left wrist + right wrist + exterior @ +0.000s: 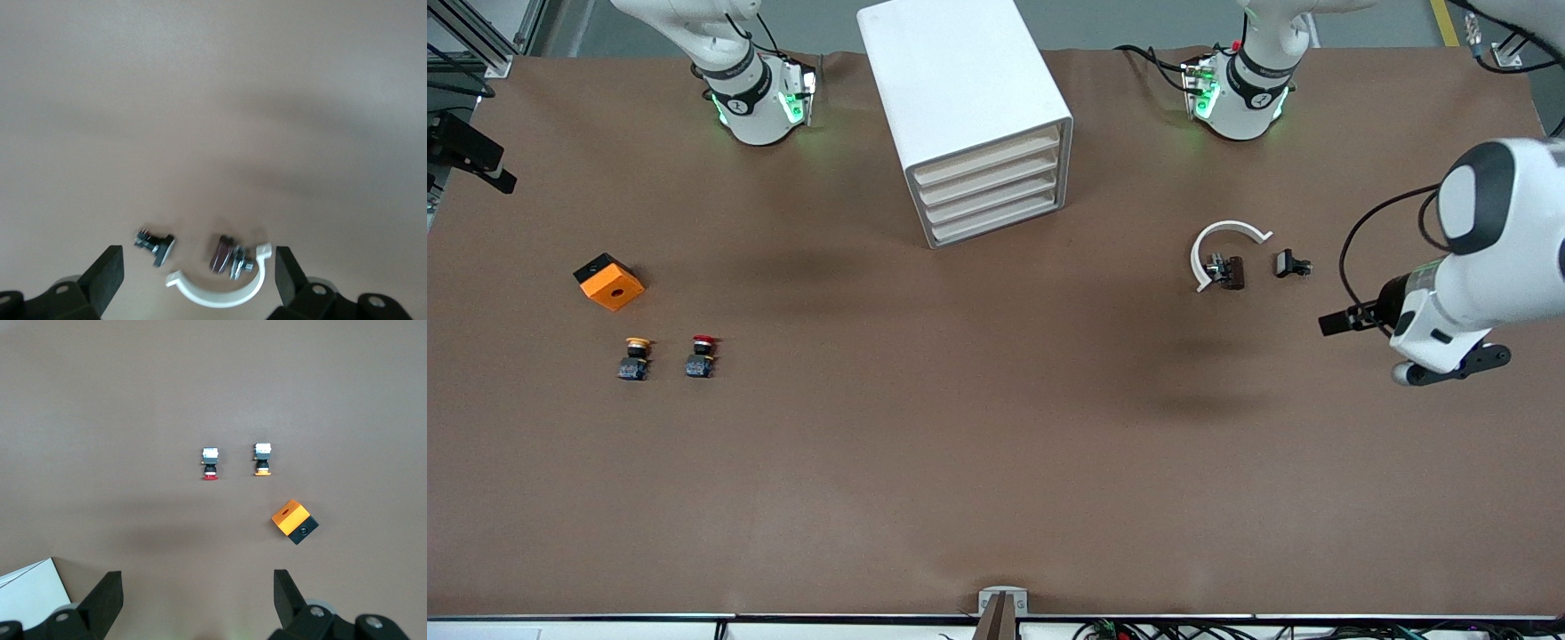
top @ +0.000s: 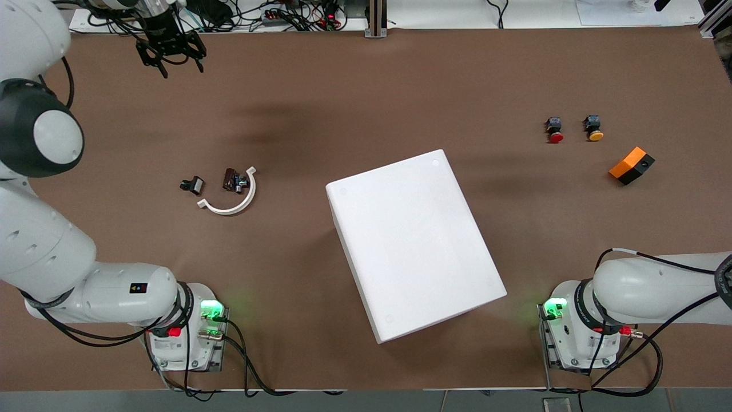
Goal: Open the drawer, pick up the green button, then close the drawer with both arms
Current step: 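Move the left gripper toward the front of the white drawer cabinet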
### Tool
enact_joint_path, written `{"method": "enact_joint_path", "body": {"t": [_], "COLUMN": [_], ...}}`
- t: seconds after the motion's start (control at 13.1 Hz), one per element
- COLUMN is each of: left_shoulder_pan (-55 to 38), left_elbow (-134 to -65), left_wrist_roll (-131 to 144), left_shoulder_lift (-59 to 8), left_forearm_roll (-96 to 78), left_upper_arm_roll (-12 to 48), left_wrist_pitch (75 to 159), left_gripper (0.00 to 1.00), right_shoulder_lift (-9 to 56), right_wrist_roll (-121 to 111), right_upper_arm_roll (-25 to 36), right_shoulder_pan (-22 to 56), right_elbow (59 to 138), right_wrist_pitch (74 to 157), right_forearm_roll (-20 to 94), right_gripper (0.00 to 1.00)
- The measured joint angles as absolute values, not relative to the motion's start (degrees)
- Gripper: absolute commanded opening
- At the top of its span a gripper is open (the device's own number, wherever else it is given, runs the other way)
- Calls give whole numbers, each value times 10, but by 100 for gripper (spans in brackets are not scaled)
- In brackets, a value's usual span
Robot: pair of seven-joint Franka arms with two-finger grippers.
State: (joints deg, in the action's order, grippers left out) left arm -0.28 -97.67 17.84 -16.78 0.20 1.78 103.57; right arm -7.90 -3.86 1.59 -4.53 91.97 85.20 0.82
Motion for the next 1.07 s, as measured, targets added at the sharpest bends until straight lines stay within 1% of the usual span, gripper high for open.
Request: {"method": "enact_joint_path", "body": {"t": [0.23,0.46,0.76,1.07], "left_shoulder_pan": [-7,-7,-10,-13], "left_elbow": [-976,-974,-973,-973], "left_wrist_roll": [233,313,479,619], "left_shoulder_lift": [-218,-238,-252,-281], "left_forearm_roll": [2,-2,-16,-16], "left_upper_arm_roll": [19,27,66,104], "left_wrist_pitch": [1073,1080,1080,1077], "left_gripper": [100,100,100,100], "right_shoulder_lift": [-79,-79,-79,-79], "right_wrist_roll": [-39,-39,-39,-39], "right_upper_arm_roll": [16,16,16,16], "right_shoulder_pan": [-45,-45,-45,-45], "right_elbow": [920,920,920,920], "right_wrist_pitch": [852,853,853,853], "right_forearm_roll": [8,8,8,8], "right_gripper": [100,100,100,100]}}
